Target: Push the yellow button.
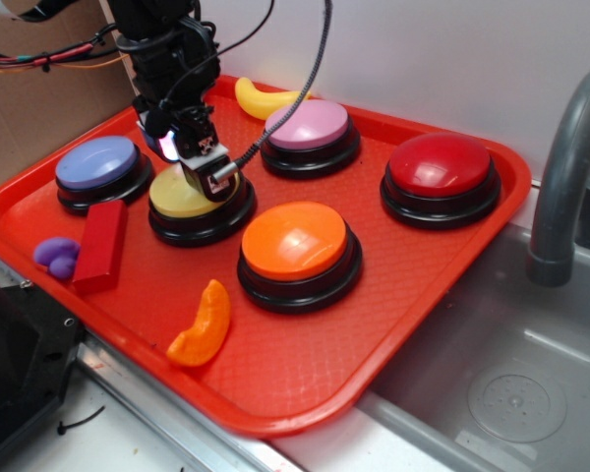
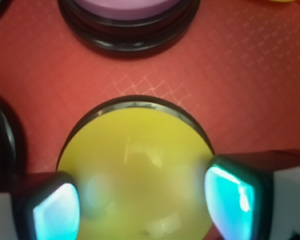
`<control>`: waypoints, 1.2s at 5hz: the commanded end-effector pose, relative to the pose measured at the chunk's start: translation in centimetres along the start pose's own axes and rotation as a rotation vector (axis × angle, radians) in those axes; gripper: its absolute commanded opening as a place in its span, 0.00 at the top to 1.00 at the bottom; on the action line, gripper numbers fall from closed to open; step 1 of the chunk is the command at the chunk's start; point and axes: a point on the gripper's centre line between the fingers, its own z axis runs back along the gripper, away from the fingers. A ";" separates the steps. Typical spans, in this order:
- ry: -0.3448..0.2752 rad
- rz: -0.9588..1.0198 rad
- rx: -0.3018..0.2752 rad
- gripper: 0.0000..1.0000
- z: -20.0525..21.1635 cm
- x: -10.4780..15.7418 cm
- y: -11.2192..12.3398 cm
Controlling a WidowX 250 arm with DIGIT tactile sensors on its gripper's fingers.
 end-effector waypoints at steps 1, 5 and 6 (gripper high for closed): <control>-0.065 0.012 0.023 0.00 2.3 0.9 0.2; -0.075 0.062 0.027 0.00 4.1 0.7 1.4; -0.062 0.088 0.026 0.00 4.8 0.4 1.4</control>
